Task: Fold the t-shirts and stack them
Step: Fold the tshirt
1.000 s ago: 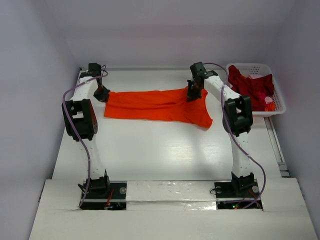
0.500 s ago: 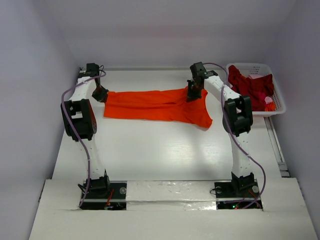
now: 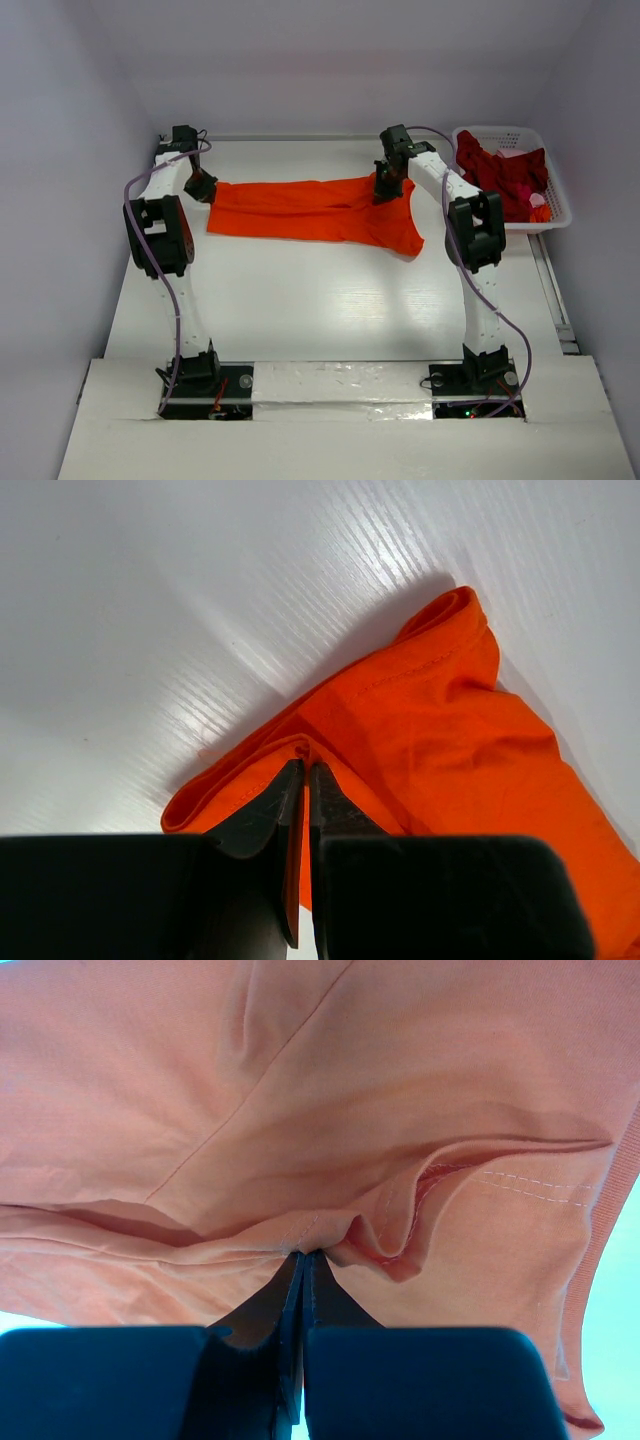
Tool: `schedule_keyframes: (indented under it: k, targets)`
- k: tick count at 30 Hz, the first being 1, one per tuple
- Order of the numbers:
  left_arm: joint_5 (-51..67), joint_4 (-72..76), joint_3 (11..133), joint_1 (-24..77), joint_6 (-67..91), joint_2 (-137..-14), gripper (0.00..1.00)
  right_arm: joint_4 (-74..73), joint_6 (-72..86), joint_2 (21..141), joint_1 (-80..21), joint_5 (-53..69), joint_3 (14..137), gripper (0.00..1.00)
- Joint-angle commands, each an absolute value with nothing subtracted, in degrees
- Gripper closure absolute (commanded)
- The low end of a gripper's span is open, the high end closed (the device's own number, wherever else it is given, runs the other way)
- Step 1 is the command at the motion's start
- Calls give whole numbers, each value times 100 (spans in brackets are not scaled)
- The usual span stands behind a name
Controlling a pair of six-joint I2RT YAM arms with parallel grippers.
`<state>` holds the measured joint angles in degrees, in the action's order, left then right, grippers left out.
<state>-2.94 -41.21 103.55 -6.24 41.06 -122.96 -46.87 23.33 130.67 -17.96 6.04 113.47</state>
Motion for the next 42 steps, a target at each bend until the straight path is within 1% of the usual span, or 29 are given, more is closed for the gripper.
schedule_keyframes:
  k: [1, 22, 29, 38, 40, 41, 42]
  targets:
    - [-124, -4052, 10565, -668, 4166, -12217, 100, -4562, 2250, 12973, -1767, 650, 11294, 100]
    - [-404, -3955, 10495, -826, 4368, -12384, 100, -4491, 2250, 12929, -1819, 703, 11215, 100]
    - [-132, -3577, 10336, -826, 4430, -12182, 100, -4474, 2241, 12920, -1819, 703, 11180, 100]
    - [263, -3375, 10275, -826, 4420, -12226, 100, -4474, 2241, 12929, -1819, 712, 11180, 100]
    - [229, -3322, 10196, -888, 4482, -12191, 98, -4474, 2241, 12920, -1819, 721, 11153, 100]
    - [124, -3331, 10195, -888, 4517, -12164, 94, -4474, 2241, 12911, -1819, 721, 11153, 100]
    - [53, -3366, 10204, -888, 4544, -12164, 86, -4474, 2241, 12911, -1872, 721, 11153, 100]
